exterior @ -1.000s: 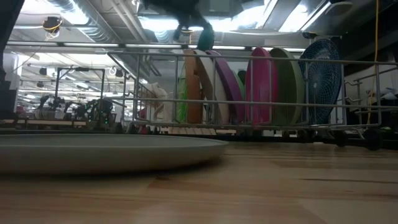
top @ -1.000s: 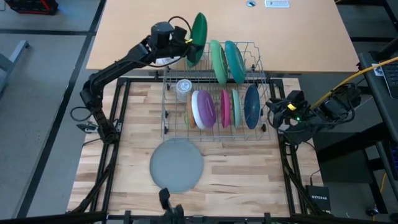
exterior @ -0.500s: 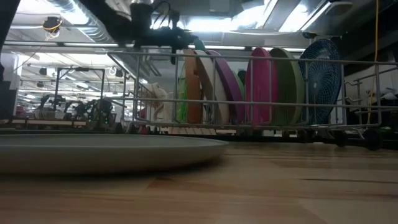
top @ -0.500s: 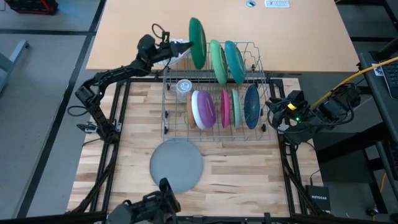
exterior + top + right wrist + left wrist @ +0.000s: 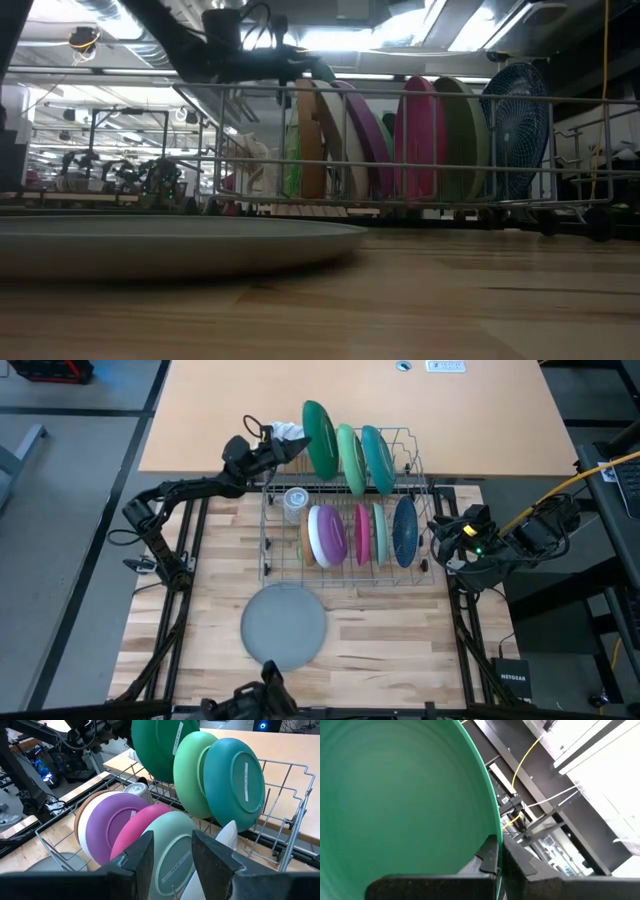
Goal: Sort dishes
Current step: Put the green plate in the dishwasher rack
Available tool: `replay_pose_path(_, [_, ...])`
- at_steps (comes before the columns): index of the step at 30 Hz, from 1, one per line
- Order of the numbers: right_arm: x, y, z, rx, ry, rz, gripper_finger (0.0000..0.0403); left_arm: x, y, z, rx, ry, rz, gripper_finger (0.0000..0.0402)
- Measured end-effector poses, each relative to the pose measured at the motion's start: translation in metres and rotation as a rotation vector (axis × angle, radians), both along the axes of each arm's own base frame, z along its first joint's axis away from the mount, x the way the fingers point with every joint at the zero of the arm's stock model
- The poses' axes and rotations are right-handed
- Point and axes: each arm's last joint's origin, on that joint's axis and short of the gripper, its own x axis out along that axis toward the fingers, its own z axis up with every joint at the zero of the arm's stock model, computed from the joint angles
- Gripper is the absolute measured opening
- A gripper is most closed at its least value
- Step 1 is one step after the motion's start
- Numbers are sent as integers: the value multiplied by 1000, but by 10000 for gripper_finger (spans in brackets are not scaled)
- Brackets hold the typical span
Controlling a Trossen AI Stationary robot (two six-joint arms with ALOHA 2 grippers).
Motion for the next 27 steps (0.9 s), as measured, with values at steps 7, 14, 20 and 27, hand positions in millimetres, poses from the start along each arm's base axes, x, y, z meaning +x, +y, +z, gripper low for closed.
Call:
replay_pose_path(7, [0, 0, 0, 2, 0, 1, 136, 11, -11, 0, -16, -15, 30, 0])
replay_pose_path(14, [0, 0, 0, 4, -3, 1, 136, 18, -14, -8, -31, 54, 74, 0])
replay_pose_path(20, [1, 1, 0, 8, -8, 1, 136, 20, -16, -11, -34, 84, 93, 0])
replay_pose_path(27, [1, 1, 0, 8, -8, 1, 136, 21, -15, -15, -38, 126, 109, 0])
